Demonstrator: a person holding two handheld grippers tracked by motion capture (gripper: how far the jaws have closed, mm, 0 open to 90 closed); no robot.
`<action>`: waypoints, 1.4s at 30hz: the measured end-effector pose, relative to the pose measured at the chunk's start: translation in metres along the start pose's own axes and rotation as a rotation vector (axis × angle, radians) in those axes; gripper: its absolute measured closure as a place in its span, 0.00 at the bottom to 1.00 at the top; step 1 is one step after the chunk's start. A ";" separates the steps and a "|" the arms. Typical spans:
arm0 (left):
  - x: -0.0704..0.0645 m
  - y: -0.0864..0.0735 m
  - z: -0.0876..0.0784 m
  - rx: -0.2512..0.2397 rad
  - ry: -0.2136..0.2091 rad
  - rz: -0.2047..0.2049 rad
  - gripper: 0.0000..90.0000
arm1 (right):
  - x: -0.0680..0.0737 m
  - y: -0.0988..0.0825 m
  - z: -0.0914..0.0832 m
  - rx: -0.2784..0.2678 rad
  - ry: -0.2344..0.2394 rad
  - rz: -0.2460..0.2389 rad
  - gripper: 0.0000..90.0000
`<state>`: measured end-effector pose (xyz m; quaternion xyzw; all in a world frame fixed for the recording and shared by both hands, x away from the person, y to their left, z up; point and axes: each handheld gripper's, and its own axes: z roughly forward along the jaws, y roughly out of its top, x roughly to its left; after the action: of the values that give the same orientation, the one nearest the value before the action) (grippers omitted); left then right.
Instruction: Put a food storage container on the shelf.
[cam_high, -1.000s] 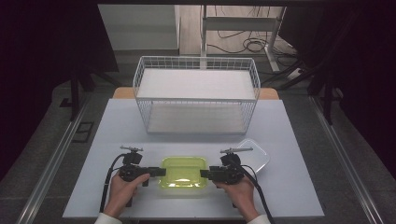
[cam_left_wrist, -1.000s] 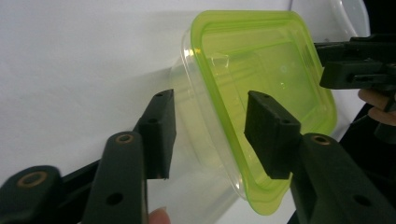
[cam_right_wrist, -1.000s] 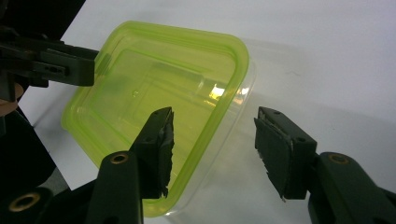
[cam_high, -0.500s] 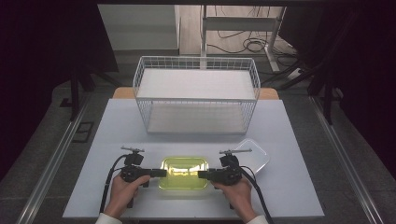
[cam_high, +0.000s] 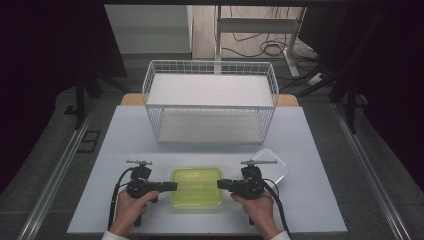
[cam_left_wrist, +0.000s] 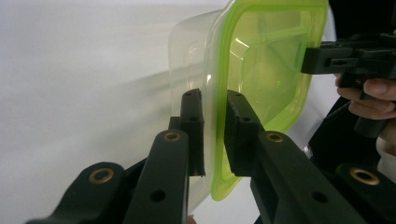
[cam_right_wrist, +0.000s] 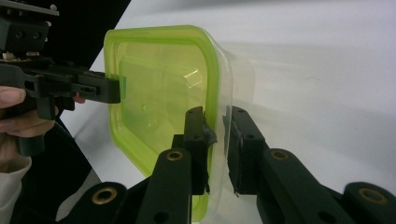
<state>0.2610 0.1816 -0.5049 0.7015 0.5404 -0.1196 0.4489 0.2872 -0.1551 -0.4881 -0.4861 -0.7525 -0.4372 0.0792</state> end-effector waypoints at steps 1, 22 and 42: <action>-0.001 0.000 -0.001 -0.002 0.001 0.008 0.89 | 0.001 0.001 -0.002 -0.004 -0.001 -0.012 0.87; -0.036 0.004 -0.024 -0.110 0.032 0.159 0.88 | 0.024 0.008 -0.030 -0.096 -0.014 -0.182 0.87; -0.056 0.009 -0.033 -0.153 0.052 0.224 0.88 | 0.035 0.012 -0.047 -0.146 -0.029 -0.249 0.87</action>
<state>0.2367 0.1697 -0.4449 0.7241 0.4775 -0.0089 0.4976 0.2650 -0.1648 -0.4339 -0.3994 -0.7745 -0.4901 -0.0220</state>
